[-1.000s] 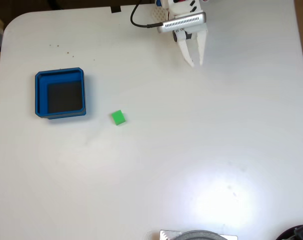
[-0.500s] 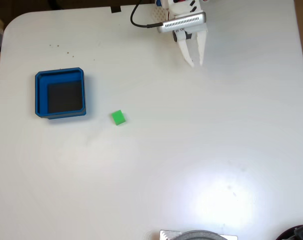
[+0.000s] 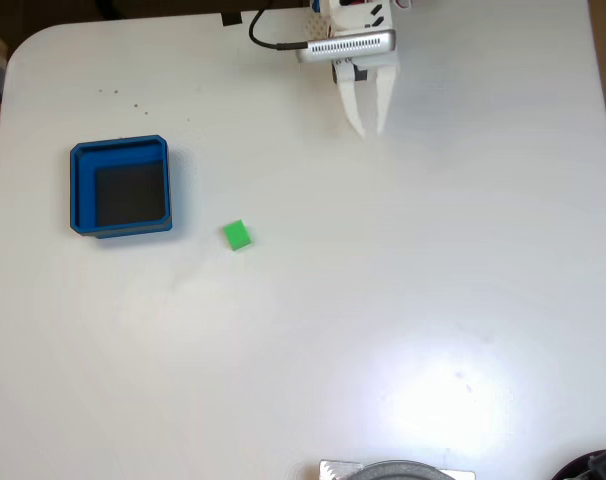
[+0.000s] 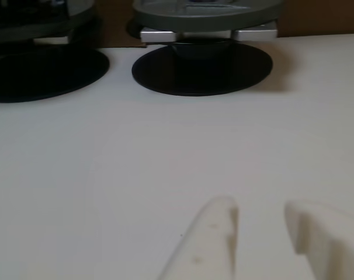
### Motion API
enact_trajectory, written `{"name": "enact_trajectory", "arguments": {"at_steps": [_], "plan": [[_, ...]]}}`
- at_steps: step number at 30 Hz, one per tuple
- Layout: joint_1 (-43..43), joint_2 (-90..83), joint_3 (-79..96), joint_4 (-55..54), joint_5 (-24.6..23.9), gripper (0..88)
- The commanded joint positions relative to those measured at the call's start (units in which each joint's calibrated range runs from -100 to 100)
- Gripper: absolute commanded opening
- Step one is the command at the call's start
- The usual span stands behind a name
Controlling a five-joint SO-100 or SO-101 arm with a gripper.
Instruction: Pick up green cube and drop it in the blue box
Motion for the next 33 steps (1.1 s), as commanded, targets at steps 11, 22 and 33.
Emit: {"name": "enact_trajectory", "arguments": {"at_steps": [11, 22, 33], "plan": [[8.21, 0.17, 0.36, -0.80, 0.15, 2.3], [13.17, 0.17, 0.36, -0.80, 0.10, 2.3], [17.90, 0.17, 0.36, -0.80, 0.10, 2.3]]}}
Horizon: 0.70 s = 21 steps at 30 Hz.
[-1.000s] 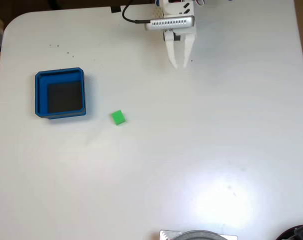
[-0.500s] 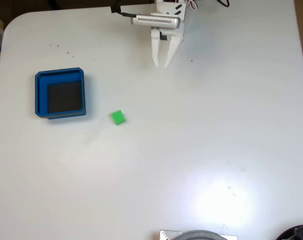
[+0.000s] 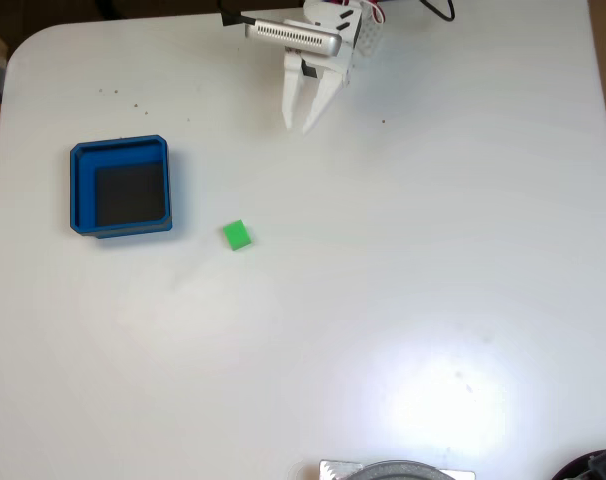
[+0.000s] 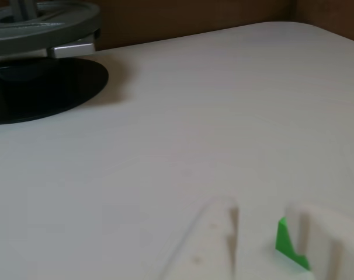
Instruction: Pick up green cube and drop it in the blue box
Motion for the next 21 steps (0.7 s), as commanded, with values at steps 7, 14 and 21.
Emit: {"name": "enact_trajectory", "arguments": {"at_steps": [7, 14, 21], "plan": [[3.55, 0.17, 0.36, -0.80, 0.15, 2.3], [6.45, 0.09, 0.36, -0.80, 0.15, 2.3], [6.14, 0.50, 0.36, -0.80, -0.20, 2.3]]}}
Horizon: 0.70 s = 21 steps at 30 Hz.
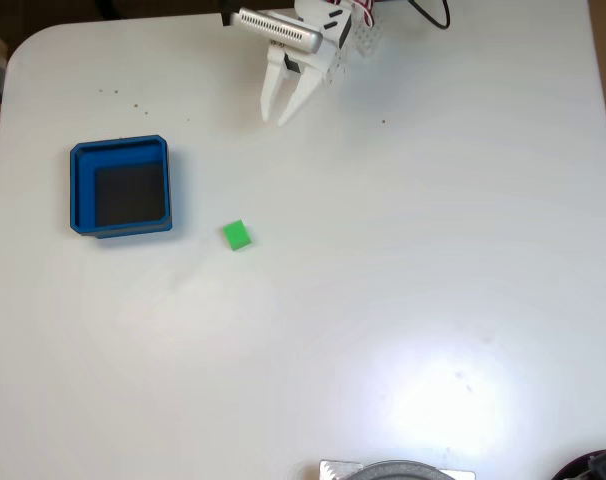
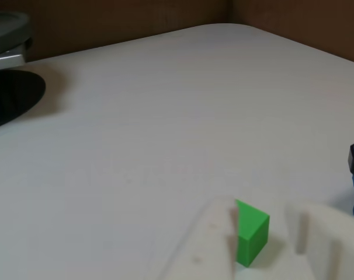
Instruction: Pick up green cube and drop it in the blue box
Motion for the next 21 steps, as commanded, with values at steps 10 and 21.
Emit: {"name": "enact_trajectory", "arguments": {"at_steps": [10, 21], "plan": [[0.08, 11.62, -9.07, -1.61, 0.24, 2.3], [-3.27, 30.94, -28.19, -1.37, 0.29, 2.4]]}}
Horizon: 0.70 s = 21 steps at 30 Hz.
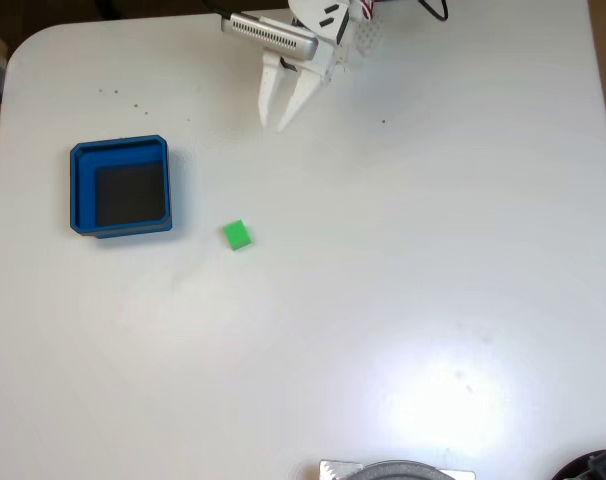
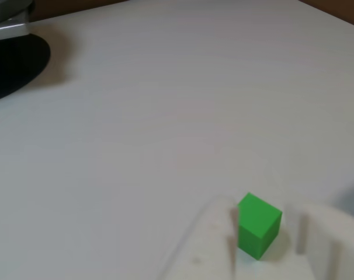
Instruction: Pick up green cube and drop it in the blue box
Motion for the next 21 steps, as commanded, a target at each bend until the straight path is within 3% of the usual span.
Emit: {"name": "enact_trajectory", "arguments": {"at_steps": [1, 21], "plan": [[-1.88, 6.63, -9.22, -1.04, 0.24, 2.4], [-2.95, 37.98, -34.09, -0.47, 0.29, 2.4]]}}
